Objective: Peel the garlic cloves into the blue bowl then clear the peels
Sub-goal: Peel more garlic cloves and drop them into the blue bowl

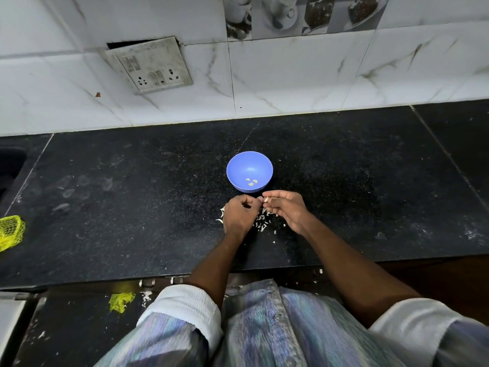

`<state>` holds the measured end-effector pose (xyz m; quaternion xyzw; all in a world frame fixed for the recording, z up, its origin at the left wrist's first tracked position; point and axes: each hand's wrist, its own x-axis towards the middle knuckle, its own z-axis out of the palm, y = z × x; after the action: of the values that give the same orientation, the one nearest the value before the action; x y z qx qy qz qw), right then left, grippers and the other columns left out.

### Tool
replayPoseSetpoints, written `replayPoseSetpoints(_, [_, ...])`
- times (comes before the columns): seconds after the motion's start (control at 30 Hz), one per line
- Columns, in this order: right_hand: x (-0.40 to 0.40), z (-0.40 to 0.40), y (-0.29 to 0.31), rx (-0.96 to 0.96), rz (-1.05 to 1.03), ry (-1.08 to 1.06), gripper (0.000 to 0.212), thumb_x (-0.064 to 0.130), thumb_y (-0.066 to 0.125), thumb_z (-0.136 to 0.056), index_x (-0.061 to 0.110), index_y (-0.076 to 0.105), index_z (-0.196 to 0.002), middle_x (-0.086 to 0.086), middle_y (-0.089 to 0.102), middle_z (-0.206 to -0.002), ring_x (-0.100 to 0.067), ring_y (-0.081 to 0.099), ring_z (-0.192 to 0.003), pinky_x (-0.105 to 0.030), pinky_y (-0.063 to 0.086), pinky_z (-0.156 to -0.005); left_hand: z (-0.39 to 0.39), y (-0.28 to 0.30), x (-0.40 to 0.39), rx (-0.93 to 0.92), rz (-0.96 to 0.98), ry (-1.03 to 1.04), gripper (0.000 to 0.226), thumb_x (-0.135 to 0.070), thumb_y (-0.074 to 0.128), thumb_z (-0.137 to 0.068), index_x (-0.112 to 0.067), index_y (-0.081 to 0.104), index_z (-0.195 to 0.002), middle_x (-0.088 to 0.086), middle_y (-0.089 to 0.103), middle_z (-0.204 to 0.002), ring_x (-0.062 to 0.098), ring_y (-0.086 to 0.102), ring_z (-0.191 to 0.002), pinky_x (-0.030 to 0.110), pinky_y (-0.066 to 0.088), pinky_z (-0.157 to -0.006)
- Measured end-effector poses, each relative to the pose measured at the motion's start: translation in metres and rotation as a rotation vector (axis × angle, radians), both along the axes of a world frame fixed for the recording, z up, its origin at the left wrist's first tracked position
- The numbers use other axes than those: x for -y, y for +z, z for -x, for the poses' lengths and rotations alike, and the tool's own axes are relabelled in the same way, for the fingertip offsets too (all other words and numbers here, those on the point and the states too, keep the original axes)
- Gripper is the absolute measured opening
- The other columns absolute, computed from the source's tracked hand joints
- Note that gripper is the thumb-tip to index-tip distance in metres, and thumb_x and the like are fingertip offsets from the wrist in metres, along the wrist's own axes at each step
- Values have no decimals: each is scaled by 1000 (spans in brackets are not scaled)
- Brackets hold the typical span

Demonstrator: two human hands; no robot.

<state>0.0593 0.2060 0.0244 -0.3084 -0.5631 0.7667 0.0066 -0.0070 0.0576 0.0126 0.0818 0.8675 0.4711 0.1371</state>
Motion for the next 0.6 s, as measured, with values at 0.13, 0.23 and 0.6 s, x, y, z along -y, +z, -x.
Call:
replayPoseSetpoints(0.13, [0, -1, 0, 0, 3, -29, 27, -7, 72, -88, -1, 71, -115, -19, 78, -101, -25, 76, -94, -31, 61, -86, -1, 6, 3, -107, -50, -74, 12, -33, 88, -80, -32, 77, -85, -17, 72, -81, 3, 66, -65, 26, 57, -66])
replayPoseSetpoints(0.23, [1, -2, 1, 27, -22, -38, 24, -3, 75, -88, -1, 73, -111, -18, 78, -100, -23, 76, -90, -27, 62, -78, -2, 7, 3, -198, 45, -159, 8, -29, 85, -83, -32, 80, -89, -19, 73, -87, 3, 66, -67, 31, 59, -65])
replayPoseSetpoints(0.6, [2, -1, 1, 10, 7, -49, 19, -4, 73, -89, -3, 74, -108, -18, 77, -100, -22, 76, -90, -29, 63, -80, -5, 12, -1, -243, 167, -195, 10, -30, 72, -83, -24, 75, -76, -12, 71, -68, 10, 66, -64, 33, 57, -62])
